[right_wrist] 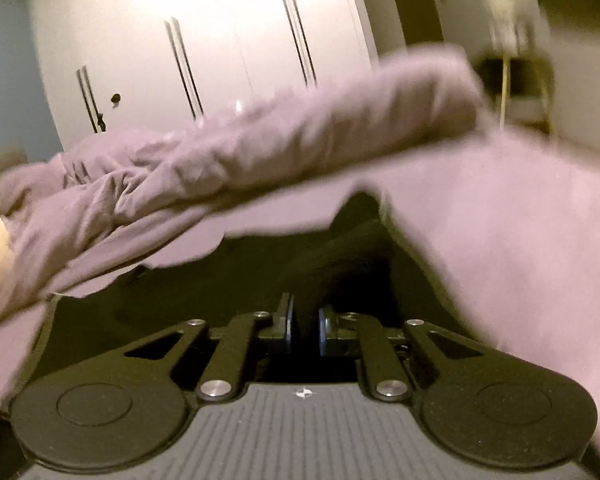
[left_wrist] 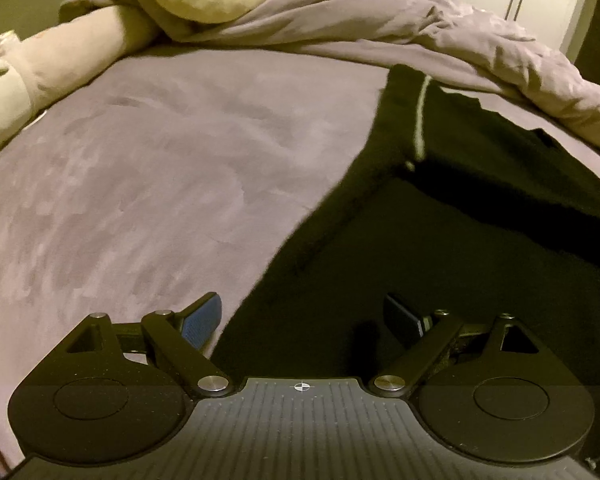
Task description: Fold small clothes
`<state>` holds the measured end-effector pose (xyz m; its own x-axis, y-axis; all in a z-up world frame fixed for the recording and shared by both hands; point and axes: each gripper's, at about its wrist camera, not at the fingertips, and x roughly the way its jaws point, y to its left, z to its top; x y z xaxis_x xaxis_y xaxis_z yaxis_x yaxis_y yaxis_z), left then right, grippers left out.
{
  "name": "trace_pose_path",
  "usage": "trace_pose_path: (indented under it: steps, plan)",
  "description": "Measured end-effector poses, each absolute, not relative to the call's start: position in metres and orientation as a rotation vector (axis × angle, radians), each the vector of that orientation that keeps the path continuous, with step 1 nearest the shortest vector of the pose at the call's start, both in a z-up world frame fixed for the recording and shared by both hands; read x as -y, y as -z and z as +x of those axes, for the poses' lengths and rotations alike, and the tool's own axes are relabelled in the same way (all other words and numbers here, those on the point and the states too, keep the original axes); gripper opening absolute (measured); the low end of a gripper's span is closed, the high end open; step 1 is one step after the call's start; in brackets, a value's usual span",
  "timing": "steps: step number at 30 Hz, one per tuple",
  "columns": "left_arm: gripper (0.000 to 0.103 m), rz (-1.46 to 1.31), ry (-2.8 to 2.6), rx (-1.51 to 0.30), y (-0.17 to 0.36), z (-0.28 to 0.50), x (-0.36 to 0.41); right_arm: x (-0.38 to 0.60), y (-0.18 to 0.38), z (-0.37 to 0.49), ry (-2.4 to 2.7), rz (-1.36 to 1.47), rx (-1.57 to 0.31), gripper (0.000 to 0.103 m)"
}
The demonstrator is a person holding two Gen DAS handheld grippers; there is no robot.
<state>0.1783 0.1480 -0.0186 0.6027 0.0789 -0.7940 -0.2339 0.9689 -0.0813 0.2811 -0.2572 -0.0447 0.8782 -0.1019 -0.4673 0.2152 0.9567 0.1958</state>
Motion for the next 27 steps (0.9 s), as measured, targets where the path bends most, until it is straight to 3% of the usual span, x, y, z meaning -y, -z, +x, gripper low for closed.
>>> trace_pose_path:
  steps: [3,6,9,15,20,27]
  plan:
    - [0.092,-0.175,-0.176,-0.907,0.018,0.182,-0.145,0.256,0.051,0.29,0.249,0.061,-0.499,0.018]
    - [0.092,-0.178,-0.156,-0.925,0.021,0.186,-0.142,0.279,0.068,0.296,0.247,0.138,-0.668,0.023]
    - [0.093,-0.188,-0.16,-0.952,0.027,0.186,-0.142,0.299,0.057,0.262,0.228,0.267,-0.624,0.029]
    - [0.093,-0.193,-0.18,-0.994,0.041,0.166,-0.149,0.314,0.053,0.17,0.183,0.271,-0.715,0.039]
    - [0.093,-0.174,-0.151,-1.003,0.043,0.14,-0.155,0.322,0.063,0.076,0.166,0.22,-0.793,0.04]
    - [0.09,-0.195,-0.129,-1.08,0.044,0.101,-0.16,0.309,0.056,0.011,0.141,0.023,-0.849,0.055]
